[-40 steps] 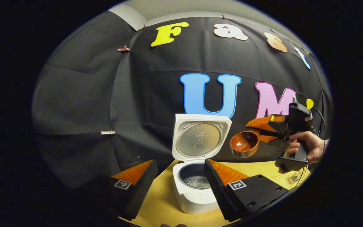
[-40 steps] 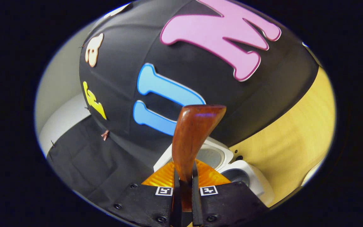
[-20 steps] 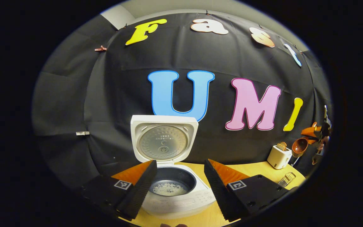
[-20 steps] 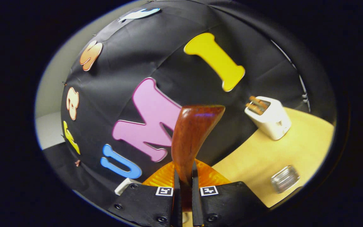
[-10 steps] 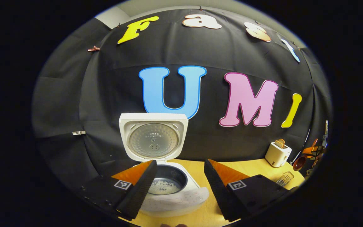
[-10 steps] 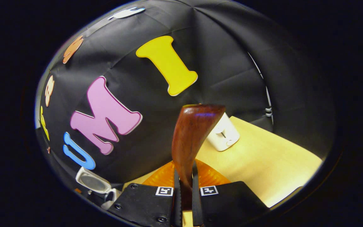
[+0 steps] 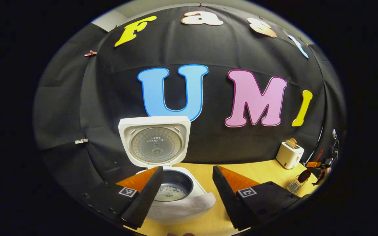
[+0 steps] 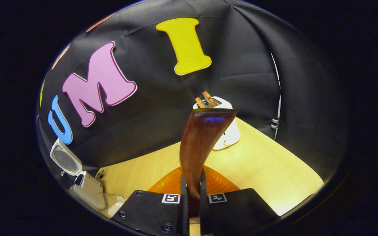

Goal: Close the left gripper, press the button to open the rice cooker; take a wooden spoon from the chopstick holder with the right hand, scoop a spoonful of rice and pour it into the rice cooker, then put the wooden spoon back into the chopstick holder.

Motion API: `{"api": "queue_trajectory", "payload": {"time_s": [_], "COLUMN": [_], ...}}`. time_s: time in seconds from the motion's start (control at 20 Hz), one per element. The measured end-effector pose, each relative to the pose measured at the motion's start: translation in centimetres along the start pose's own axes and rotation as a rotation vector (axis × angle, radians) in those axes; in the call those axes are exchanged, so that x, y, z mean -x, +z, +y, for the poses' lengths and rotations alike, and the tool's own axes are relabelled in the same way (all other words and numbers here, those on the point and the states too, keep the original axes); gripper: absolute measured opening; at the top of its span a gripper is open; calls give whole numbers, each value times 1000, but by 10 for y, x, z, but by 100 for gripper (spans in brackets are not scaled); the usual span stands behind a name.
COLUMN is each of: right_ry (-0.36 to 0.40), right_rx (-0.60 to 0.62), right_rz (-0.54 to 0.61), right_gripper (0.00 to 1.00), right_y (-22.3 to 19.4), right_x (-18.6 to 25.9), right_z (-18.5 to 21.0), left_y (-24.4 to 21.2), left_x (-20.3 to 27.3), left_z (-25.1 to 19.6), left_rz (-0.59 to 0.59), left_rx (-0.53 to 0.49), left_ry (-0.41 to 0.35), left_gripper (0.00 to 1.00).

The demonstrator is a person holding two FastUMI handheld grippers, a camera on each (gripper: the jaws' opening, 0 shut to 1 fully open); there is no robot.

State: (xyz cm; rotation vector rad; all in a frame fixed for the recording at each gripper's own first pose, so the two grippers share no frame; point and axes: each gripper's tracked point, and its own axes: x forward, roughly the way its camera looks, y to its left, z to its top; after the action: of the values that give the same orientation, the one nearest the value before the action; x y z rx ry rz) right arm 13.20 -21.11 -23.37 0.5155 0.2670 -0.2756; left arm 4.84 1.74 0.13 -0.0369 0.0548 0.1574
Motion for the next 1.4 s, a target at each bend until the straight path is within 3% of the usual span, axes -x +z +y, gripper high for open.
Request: {"api": "queue_trajectory", "payload": {"time_s": [0.45, 0.6, 0.65, 0.7, 0.75, 0.8, 0.85, 0.9, 1.4], "right_ry": [-31, -22, -25, -27, -33, -49, -74, -88, -137], "right_rx": [62, 72, 70, 66, 69, 80, 89, 86, 28], "right_rz": [63, 64, 56, 45, 37, 34, 32, 39, 19], "right_gripper": [17, 22, 22, 31, 50, 54, 49, 71, 77], "right_y": [-48, -50, -46, -42, -39, -36, -36, -37, -24], "right_x": [-13, -10, -8, -6, -5, -3, 1, 4, 58], "right_z": [-3, 1, 1, 2, 1, -1, -9, -12, -32], "left_y": [-1, 1, 0, 2, 2, 3, 3, 3, 9], "left_x": [8, 9, 9, 9, 10, 10, 10, 10, 11], "left_z": [15, 14, 13, 12, 11, 11, 10, 10, 15], "left_rz": [11, 5, 4, 1, -2, -6, -8, -9, -39], "left_rx": [-21, -25, -28, -29, -25, -22, -19, -16, 25], "left_ry": [19, 12, 10, 8, 4, 2, 0, -2, -14], "left_gripper": [95, 92, 95, 95, 95, 96, 95, 95, 95]}}
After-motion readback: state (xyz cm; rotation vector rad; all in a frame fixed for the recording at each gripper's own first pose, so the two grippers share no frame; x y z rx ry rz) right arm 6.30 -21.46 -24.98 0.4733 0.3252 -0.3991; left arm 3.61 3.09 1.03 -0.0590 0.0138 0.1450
